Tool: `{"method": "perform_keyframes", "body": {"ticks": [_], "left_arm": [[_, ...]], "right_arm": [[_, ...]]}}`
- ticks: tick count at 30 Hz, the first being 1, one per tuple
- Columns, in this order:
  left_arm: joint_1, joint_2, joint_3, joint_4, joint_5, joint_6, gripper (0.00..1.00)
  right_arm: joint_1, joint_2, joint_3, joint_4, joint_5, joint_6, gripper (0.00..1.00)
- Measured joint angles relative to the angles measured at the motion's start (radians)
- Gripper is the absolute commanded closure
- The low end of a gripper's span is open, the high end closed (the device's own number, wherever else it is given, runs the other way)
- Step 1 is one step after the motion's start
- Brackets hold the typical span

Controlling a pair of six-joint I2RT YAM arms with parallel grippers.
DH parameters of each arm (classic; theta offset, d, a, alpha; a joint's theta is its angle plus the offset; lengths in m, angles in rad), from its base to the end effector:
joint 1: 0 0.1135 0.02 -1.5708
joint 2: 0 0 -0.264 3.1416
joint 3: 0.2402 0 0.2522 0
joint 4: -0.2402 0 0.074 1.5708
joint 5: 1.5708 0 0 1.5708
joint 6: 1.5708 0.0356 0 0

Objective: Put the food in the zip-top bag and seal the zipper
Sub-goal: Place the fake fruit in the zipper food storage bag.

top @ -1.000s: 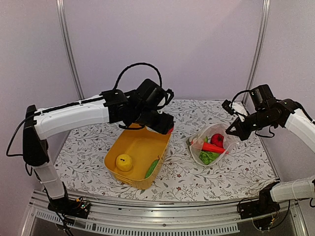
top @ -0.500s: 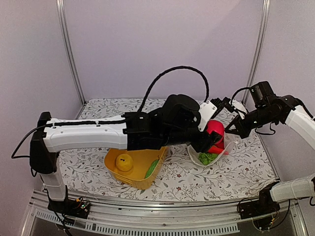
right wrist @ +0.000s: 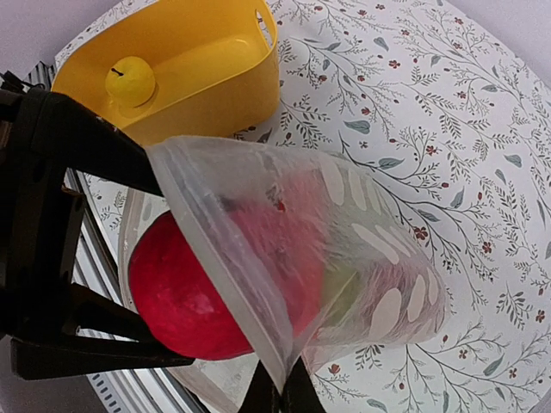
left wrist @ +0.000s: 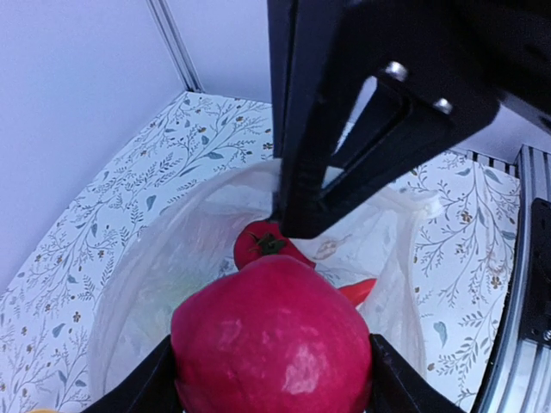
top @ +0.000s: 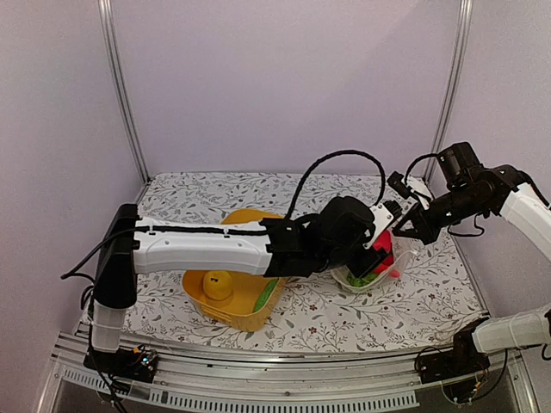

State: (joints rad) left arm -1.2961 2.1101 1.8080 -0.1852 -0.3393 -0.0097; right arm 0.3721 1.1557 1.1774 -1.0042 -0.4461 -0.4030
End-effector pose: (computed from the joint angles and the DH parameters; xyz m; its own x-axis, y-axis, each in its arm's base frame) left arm 0.1477 -0.4803 0.2741 -0.1350 0.4454 -0.8851 0.8266 0.5432 0.1473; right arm 0.1957 0.0928 0.3321 -0.4968 -0.5737 -0.6512 -0.8108 0.5744 0.1125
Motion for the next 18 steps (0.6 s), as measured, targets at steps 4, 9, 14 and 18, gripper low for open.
{"method": "perform_keyframes", "body": {"ticks": [4, 9, 14, 18], "left_arm": [[0.019, 0.060, 0.049, 0.042, -0.046, 0.026, 0.20], [0.038, 0.127, 0.106, 0.050, -0.102, 0.053, 0.08], [0.038, 0.123, 0.105, 0.053, -0.142, 0.062, 0.06], [0.023, 0.030, 0.019, 0.082, -0.115, 0.080, 0.10]], "right_arm": [[0.000, 0.000, 0.000, -0.003, -0.005, 0.004, 1.00], [-0.021, 0.016, 0.010, -0.005, -0.009, 0.018, 1.00], [-0.035, 0.042, 0.017, -0.006, -0.017, 0.025, 1.00], [-0.039, 0.050, 0.028, -0.005, -0.024, 0.026, 1.00]]}}
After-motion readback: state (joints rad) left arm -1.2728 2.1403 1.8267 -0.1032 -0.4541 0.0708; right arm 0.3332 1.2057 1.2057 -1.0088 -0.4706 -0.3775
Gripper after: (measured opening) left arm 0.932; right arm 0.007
